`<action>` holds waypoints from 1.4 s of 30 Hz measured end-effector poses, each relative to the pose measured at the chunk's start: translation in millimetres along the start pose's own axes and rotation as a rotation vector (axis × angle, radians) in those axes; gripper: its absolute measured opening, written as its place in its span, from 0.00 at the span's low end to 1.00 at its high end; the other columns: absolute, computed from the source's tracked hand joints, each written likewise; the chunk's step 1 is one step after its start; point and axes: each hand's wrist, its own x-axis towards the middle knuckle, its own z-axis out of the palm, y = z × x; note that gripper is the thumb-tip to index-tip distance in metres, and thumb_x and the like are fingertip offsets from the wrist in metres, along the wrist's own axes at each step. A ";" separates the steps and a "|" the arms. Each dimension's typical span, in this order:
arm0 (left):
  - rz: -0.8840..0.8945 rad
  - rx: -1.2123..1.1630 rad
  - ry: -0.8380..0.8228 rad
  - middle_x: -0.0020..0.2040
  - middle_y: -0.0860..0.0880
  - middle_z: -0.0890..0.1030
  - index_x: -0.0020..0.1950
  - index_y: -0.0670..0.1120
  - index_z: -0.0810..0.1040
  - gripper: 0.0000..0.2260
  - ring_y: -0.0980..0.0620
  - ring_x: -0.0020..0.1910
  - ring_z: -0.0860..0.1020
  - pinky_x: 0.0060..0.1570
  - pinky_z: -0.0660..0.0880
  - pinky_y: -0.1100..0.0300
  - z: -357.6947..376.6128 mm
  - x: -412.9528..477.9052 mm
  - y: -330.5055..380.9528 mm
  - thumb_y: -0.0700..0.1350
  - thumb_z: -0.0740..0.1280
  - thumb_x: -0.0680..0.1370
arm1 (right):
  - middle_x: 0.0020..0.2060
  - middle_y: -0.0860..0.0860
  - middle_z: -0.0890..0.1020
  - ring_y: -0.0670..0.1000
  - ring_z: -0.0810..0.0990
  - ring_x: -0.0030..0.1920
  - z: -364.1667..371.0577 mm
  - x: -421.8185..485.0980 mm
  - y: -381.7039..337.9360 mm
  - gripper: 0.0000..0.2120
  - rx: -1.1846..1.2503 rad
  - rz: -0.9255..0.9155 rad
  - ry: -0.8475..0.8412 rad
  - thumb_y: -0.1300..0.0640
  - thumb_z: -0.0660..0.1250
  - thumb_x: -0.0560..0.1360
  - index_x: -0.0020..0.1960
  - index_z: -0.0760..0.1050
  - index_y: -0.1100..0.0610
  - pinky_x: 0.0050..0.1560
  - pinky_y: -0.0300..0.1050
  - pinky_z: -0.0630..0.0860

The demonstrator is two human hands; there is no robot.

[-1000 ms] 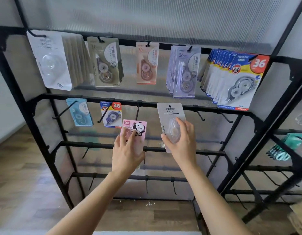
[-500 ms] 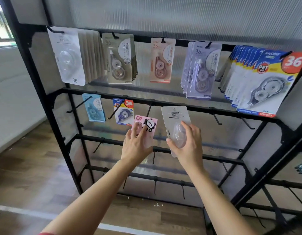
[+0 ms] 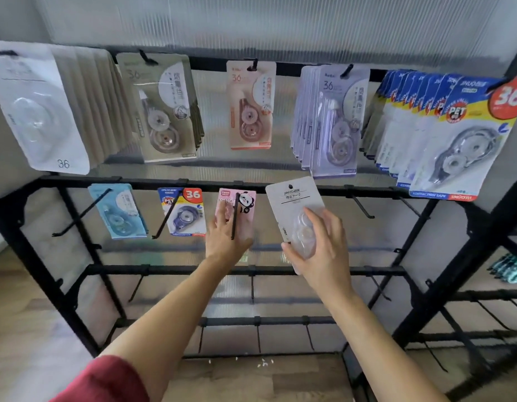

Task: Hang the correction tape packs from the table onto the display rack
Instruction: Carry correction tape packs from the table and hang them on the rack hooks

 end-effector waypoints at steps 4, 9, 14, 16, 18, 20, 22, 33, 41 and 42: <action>-0.022 0.039 -0.063 0.79 0.48 0.44 0.78 0.54 0.40 0.39 0.39 0.75 0.52 0.71 0.59 0.41 9.3 15.3 -3.4 0.55 0.64 0.77 | 0.60 0.62 0.72 0.62 0.73 0.60 0.6 0.1 1.0 0.32 -0.007 0.023 -0.010 0.55 0.79 0.64 0.64 0.74 0.62 0.54 0.62 0.76; -0.031 0.030 -0.066 0.79 0.48 0.41 0.78 0.54 0.39 0.39 0.40 0.76 0.48 0.73 0.54 0.41 9.7 12.6 -1.4 0.56 0.63 0.78 | 0.60 0.61 0.71 0.62 0.72 0.61 -0.8 0.0 -1.9 0.31 0.003 0.046 -0.012 0.55 0.79 0.64 0.64 0.74 0.61 0.56 0.60 0.76; -0.044 0.014 -0.105 0.79 0.50 0.44 0.78 0.52 0.42 0.41 0.43 0.77 0.46 0.74 0.49 0.45 -8.6 -18.2 -10.1 0.53 0.68 0.76 | 0.61 0.62 0.71 0.62 0.72 0.61 -7.3 -7.2 -9.0 0.31 0.036 0.067 -0.030 0.56 0.79 0.64 0.64 0.74 0.62 0.58 0.62 0.74; -0.058 0.049 -0.091 0.79 0.49 0.46 0.78 0.53 0.45 0.38 0.43 0.77 0.46 0.74 0.50 0.45 -20.9 -34.5 -14.3 0.54 0.66 0.78 | 0.61 0.62 0.71 0.62 0.71 0.62 -11.0 -13.2 -15.4 0.30 0.050 0.065 -0.040 0.56 0.79 0.64 0.63 0.74 0.62 0.58 0.61 0.74; -0.066 0.037 -0.033 0.79 0.48 0.48 0.78 0.54 0.48 0.35 0.43 0.77 0.48 0.74 0.51 0.45 -34.6 -52.7 -21.2 0.55 0.65 0.78 | 0.60 0.62 0.71 0.63 0.72 0.61 -13.8 -19.1 -23.5 0.30 0.066 0.042 -0.048 0.56 0.79 0.64 0.63 0.74 0.62 0.58 0.61 0.74; -0.069 -0.007 0.046 0.79 0.47 0.50 0.78 0.53 0.50 0.35 0.43 0.77 0.49 0.75 0.51 0.46 -50.0 -71.5 -29.9 0.54 0.65 0.78 | 0.60 0.62 0.72 0.63 0.72 0.61 -15.9 -23.9 -33.3 0.30 0.084 0.023 -0.053 0.56 0.79 0.64 0.62 0.74 0.63 0.58 0.60 0.75; -0.055 -0.001 0.096 0.79 0.48 0.50 0.78 0.53 0.51 0.34 0.44 0.77 0.49 0.74 0.49 0.48 -66.4 -88.7 -38.4 0.55 0.65 0.77 | 0.60 0.62 0.72 0.63 0.72 0.61 -16.3 -27.5 -44.0 0.30 0.100 0.014 -0.049 0.56 0.79 0.64 0.63 0.74 0.62 0.58 0.60 0.75; 0.228 0.027 0.229 0.78 0.49 0.52 0.77 0.55 0.54 0.34 0.45 0.77 0.50 0.74 0.49 0.49 -155.8 -116.7 -78.2 0.52 0.68 0.75 | 0.60 0.63 0.71 0.63 0.72 0.62 16.9 -33.0 -115.1 0.30 0.141 0.042 0.058 0.58 0.79 0.64 0.63 0.73 0.63 0.56 0.64 0.74; 0.289 -0.067 0.333 0.77 0.45 0.58 0.76 0.49 0.62 0.31 0.44 0.77 0.53 0.73 0.52 0.47 -225.9 -86.8 -159.1 0.59 0.58 0.74 | 0.60 0.61 0.71 0.60 0.72 0.62 62.5 -21.4 -208.2 0.29 0.148 0.062 0.183 0.55 0.75 0.67 0.64 0.72 0.63 0.59 0.61 0.74; 0.281 -0.070 0.334 0.77 0.44 0.58 0.76 0.49 0.62 0.31 0.44 0.77 0.53 0.73 0.52 0.47 -231.5 -81.6 -169.3 0.57 0.60 0.74 | 0.61 0.61 0.71 0.60 0.72 0.62 66.8 -18.4 -219.5 0.29 0.149 0.063 0.188 0.55 0.75 0.67 0.64 0.72 0.63 0.59 0.61 0.74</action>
